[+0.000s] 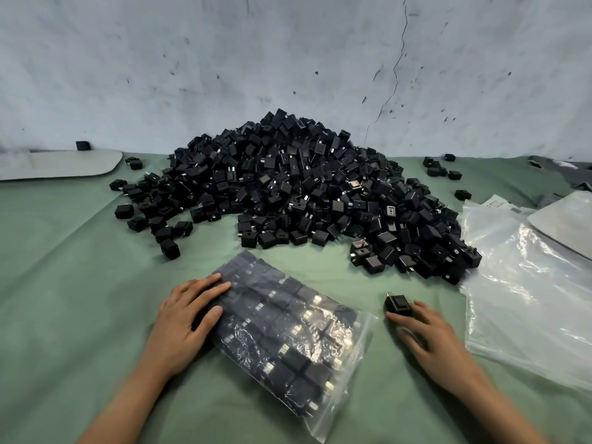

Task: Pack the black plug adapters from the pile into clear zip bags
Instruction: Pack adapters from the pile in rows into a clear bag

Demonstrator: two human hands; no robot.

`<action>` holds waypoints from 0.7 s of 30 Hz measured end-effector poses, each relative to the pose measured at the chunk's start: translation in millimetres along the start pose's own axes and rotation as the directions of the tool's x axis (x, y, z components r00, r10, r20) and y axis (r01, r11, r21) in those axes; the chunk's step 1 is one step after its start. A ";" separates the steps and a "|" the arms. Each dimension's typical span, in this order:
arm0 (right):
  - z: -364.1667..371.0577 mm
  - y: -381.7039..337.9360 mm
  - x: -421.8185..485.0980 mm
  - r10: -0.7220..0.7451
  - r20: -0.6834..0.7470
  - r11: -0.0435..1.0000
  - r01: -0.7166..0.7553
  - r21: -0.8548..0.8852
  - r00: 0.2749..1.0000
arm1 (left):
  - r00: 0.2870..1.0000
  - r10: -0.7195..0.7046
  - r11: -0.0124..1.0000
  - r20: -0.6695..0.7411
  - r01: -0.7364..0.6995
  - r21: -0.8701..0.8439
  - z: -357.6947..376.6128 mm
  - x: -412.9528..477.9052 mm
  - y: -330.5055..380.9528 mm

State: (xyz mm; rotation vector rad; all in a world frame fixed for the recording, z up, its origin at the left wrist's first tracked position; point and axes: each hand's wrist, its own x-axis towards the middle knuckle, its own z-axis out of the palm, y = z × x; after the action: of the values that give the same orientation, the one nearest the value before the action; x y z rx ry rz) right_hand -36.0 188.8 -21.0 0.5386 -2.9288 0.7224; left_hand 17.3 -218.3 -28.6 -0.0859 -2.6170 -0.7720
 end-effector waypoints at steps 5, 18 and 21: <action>-3.7 -11.6 -34.9 -0.197 0.048 0.979 0.194 0.066 0.979 | 1.000 0.011 1.000 0.000 -0.011 -0.006 0.6 -0.2 -2.5; 28.0 -74.5 -36.5 -0.494 -0.014 0.863 0.488 -0.134 0.869 | 1.000 0.027 0.999 0.000 -0.027 -0.026 1.4 0.0 -4.9; 41.9 -85.1 -20.1 -0.492 0.007 0.861 0.488 -0.142 0.871 | 1.000 0.021 0.999 -0.016 -0.022 -0.045 1.8 -0.6 -5.2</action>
State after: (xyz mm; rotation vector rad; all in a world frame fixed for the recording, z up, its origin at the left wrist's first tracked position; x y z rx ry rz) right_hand 13.3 105.3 -24.1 1.1833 -2.6032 0.4477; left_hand 16.3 -221.7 -32.8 -0.1201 -2.5802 -0.8211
